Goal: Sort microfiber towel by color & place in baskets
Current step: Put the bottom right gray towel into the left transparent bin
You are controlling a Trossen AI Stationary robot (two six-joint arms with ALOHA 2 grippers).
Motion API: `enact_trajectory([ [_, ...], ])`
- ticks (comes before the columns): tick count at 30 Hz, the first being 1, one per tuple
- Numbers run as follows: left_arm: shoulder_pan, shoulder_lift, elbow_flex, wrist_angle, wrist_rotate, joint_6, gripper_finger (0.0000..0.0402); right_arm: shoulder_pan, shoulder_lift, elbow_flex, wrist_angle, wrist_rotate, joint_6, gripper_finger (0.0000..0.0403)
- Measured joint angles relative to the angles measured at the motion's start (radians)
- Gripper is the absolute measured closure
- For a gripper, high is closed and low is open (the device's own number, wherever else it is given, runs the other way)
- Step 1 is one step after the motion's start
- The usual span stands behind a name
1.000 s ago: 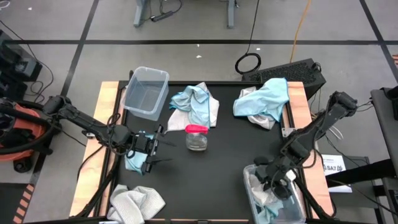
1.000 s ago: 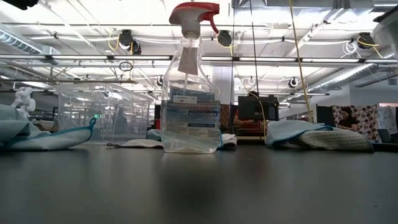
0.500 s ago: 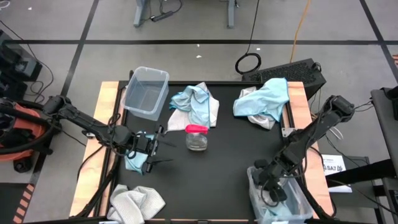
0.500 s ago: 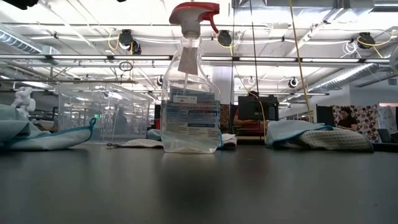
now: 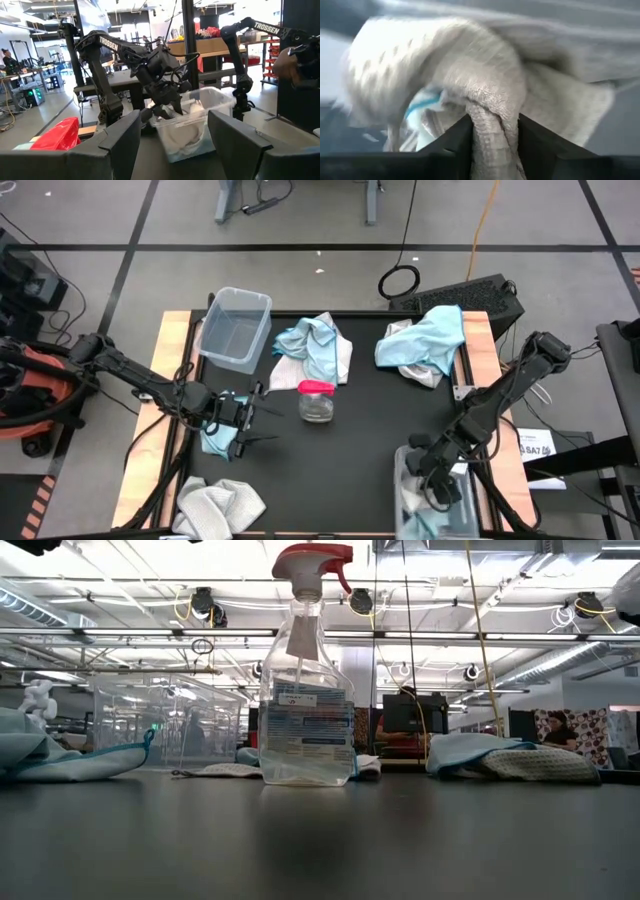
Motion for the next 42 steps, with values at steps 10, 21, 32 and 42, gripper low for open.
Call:
enact_trajectory([
  [10,0.000,0.000,0.000,0.001,0.000,-0.001,0.0164,0.000,0.000,0.089,-0.071,0.015,0.007,0.0197],
  [21,0.000,0.000,0.000,0.001,0.000,-0.001,0.0164,0.032,0.000,0.238,-0.257,0.062,-0.004,0.0222],
  [32,0.000,0.000,0.000,0.001,0.000,-0.002,0.0164,0.013,0.012,0.162,-0.285,0.108,-0.033,0.0249],
  [42,0.002,0.000,0.000,0.001,0.000,0.003,0.0164,0.010,0.071,0.150,-0.307,0.208,-0.004,0.0250],
])
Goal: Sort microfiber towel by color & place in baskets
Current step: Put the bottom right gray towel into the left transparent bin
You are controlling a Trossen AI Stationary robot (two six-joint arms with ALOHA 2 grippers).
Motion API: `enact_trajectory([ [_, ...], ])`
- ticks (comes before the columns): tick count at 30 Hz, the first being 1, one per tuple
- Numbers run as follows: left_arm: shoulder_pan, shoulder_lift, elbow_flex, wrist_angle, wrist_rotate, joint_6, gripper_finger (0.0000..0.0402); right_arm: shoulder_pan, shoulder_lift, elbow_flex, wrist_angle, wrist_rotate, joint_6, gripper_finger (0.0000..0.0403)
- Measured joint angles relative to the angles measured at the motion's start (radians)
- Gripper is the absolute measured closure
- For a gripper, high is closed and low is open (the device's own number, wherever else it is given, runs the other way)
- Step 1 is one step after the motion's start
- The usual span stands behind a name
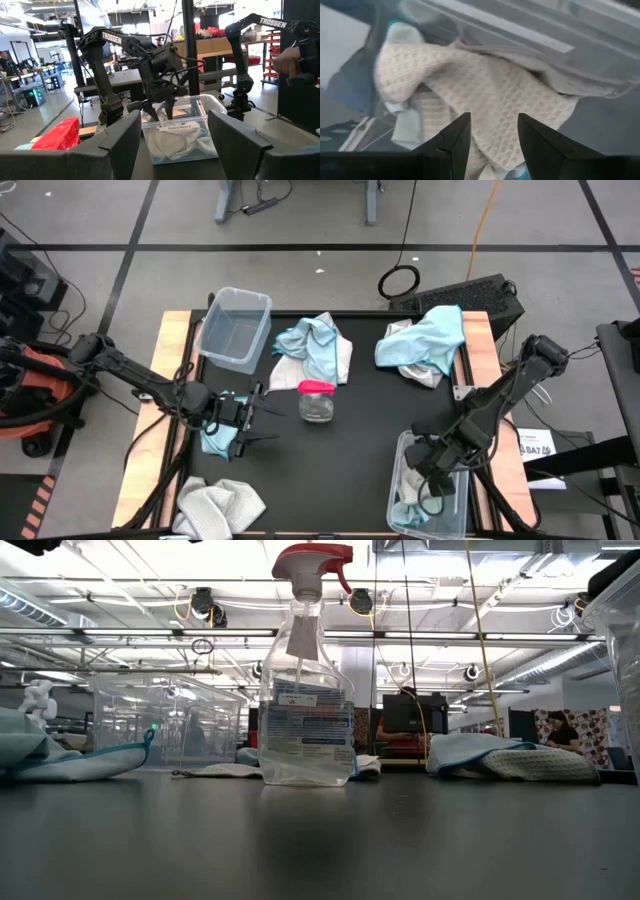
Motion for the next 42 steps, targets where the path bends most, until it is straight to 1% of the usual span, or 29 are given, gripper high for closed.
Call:
enact_trajectory([
  [5,0.003,0.000,0.000,-0.004,0.000,-0.003,0.0164,0.000,0.001,0.000,-0.063,0.074,0.016,0.0250],
  [10,0.003,0.000,0.000,-0.039,0.000,-0.030,0.0164,0.000,0.001,0.010,-0.076,0.074,0.009,0.0250],
  [15,0.002,0.000,0.000,-0.116,0.001,-0.031,0.0164,0.000,-0.007,0.068,-0.086,0.100,-0.019,0.0250],
  [18,0.002,0.000,0.023,-0.222,0.001,-0.043,0.0164,0.001,-0.015,0.115,-0.125,0.123,-0.025,0.0250],
  [24,0.002,0.000,0.106,-0.509,0.000,-0.120,0.0164,0.003,-0.016,0.208,-0.208,0.161,-0.024,0.0250],
  [29,-0.010,0.000,0.147,-0.638,-0.002,-0.162,0.0164,0.004,-0.016,0.266,-0.231,0.204,-0.044,0.0250],
  [33,-0.026,0.000,0.171,-0.722,-0.003,-0.192,0.0164,0.003,-0.022,0.304,-0.256,0.218,-0.051,0.0250],
  [42,-0.082,0.000,0.245,-0.998,0.008,-0.335,0.0164,0.003,-0.024,0.411,-0.321,0.285,-0.051,0.0250],
])
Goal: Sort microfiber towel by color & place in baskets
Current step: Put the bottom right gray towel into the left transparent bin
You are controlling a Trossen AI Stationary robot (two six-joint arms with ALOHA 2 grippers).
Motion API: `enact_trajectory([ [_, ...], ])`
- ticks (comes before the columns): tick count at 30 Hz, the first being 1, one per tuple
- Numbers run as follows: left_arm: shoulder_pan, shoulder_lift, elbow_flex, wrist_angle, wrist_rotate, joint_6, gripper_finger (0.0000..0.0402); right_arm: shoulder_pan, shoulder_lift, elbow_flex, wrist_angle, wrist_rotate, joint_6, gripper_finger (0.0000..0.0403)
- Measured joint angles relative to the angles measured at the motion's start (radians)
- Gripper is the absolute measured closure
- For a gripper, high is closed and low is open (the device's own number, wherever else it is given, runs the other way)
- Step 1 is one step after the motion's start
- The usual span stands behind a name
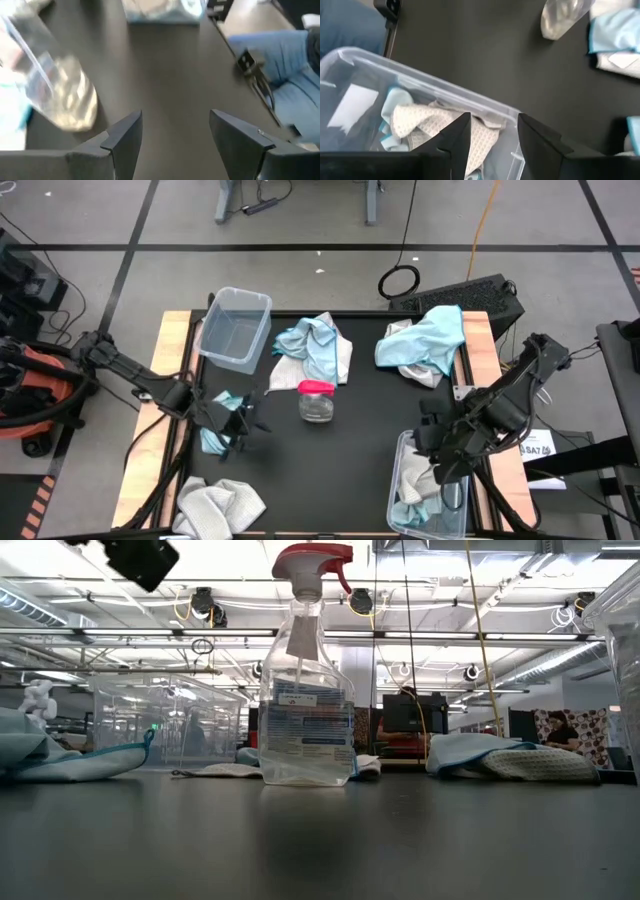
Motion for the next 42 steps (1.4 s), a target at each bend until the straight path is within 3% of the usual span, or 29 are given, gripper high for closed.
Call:
enact_trajectory([
  [5,-0.032,0.000,0.004,-0.093,0.052,-0.097,0.0164,0.000,-0.002,0.041,-0.018,0.057,-0.011,0.0233],
  [17,-0.163,0.023,0.004,-0.257,0.157,-0.328,0.0164,-0.005,-0.002,0.084,-0.051,0.183,-0.019,0.0106],
  [33,-0.388,0.327,0.003,-0.199,0.279,-0.580,0.0164,-0.010,-0.002,0.084,-0.027,0.185,0.014,0.0101],
  [42,-0.489,0.435,0.003,-0.110,0.240,-0.664,0.0162,-0.010,-0.002,0.084,0.009,0.185,0.004,0.0101],
])
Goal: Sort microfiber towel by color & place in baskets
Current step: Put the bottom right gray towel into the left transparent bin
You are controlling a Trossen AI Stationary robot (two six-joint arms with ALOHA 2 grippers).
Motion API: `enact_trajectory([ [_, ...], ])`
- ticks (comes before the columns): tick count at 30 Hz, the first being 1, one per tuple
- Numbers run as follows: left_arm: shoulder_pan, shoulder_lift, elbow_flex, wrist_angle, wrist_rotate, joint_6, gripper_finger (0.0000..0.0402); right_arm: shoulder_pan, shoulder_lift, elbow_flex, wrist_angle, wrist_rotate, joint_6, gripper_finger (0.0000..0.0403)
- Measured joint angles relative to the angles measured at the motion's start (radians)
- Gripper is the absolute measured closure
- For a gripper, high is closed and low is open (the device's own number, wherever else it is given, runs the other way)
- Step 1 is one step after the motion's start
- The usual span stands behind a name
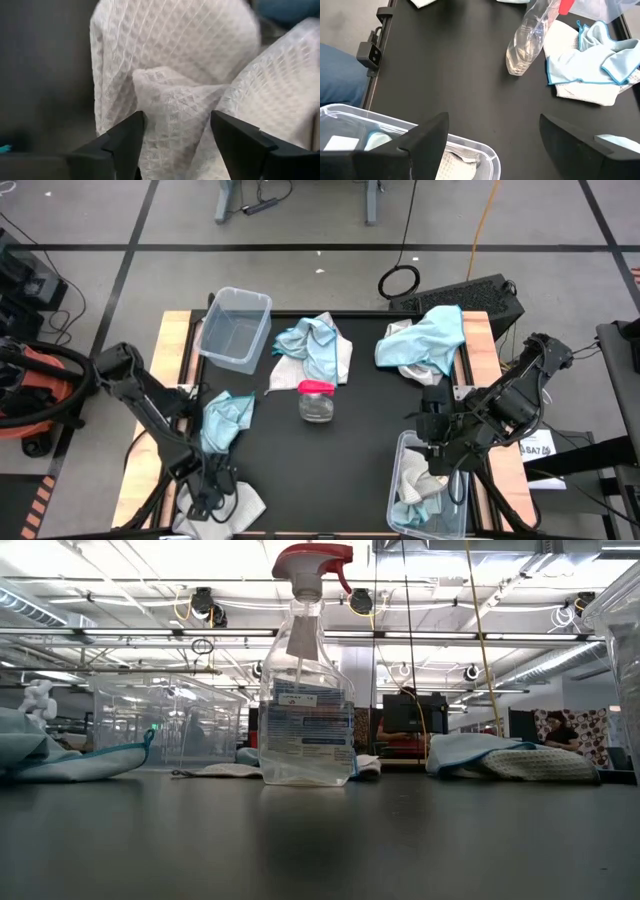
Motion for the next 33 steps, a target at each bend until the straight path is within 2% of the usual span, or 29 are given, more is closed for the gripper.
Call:
enact_trajectory([
  [8,-0.029,0.133,0.005,0.052,-0.040,0.001,0.0095,0.000,0.000,0.000,0.019,-0.004,0.000,0.0101],
  [12,-0.030,0.158,0.007,0.068,-0.055,-0.002,0.0092,0.000,0.000,0.000,0.019,-0.005,0.001,0.0101],
  [16,-0.027,0.162,0.006,0.069,-0.098,-0.025,0.0140,0.001,0.000,0.000,0.020,-0.009,0.002,0.0101],
  [26,-0.021,0.166,0.002,0.088,-0.111,0.069,0.0369,0.001,0.000,0.000,0.021,-0.010,0.002,0.0101],
  [28,-0.021,0.166,0.002,0.094,-0.109,0.082,0.0379,0.001,0.000,0.000,0.021,-0.010,0.003,0.0101],
  [33,-0.021,0.166,0.001,0.094,-0.109,0.081,0.0370,0.001,0.000,0.000,0.021,-0.010,0.003,0.0101],
])
